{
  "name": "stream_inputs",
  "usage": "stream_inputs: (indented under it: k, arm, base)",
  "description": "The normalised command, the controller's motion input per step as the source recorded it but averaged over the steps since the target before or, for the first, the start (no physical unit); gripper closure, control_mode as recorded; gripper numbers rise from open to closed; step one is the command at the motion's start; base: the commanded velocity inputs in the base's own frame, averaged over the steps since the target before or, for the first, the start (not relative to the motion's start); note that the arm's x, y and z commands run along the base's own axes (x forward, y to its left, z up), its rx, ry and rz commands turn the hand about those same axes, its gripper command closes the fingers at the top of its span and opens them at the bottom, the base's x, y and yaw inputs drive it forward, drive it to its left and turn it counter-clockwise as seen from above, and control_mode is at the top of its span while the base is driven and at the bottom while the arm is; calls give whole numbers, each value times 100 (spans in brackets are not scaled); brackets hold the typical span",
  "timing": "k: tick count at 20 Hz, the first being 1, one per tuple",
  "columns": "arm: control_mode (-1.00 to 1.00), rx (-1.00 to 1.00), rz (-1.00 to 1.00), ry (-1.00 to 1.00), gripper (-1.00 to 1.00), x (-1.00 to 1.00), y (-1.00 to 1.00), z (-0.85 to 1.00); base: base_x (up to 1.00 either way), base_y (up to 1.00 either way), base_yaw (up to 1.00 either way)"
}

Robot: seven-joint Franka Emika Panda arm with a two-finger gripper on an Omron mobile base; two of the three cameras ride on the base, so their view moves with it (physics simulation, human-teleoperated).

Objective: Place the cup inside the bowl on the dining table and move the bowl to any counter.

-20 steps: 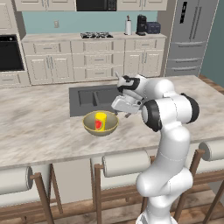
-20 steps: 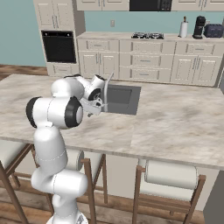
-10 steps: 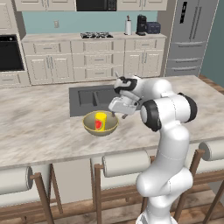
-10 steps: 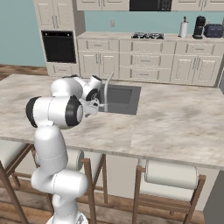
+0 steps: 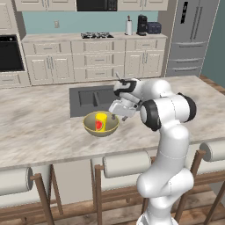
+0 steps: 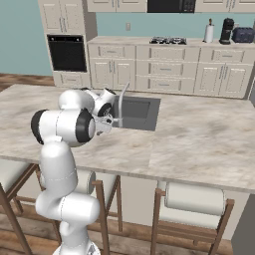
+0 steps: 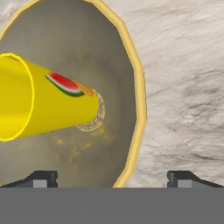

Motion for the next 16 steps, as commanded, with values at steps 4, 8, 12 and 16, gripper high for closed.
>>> stream_inputs:
  k: [4, 8, 12, 16]
  arm:
    - [-100, 0, 2, 0, -100, 0, 4, -6]
    - [-100, 0, 2, 0, -100, 0, 5, -4]
    - [-100, 0, 2, 0, -100, 0, 5, -9]
    - [-100, 0, 2, 0, -100, 0, 2, -18]
  base:
    - [0, 0, 0]
    - [0, 0, 0]
    - [0, 0, 0]
    - [0, 0, 0]
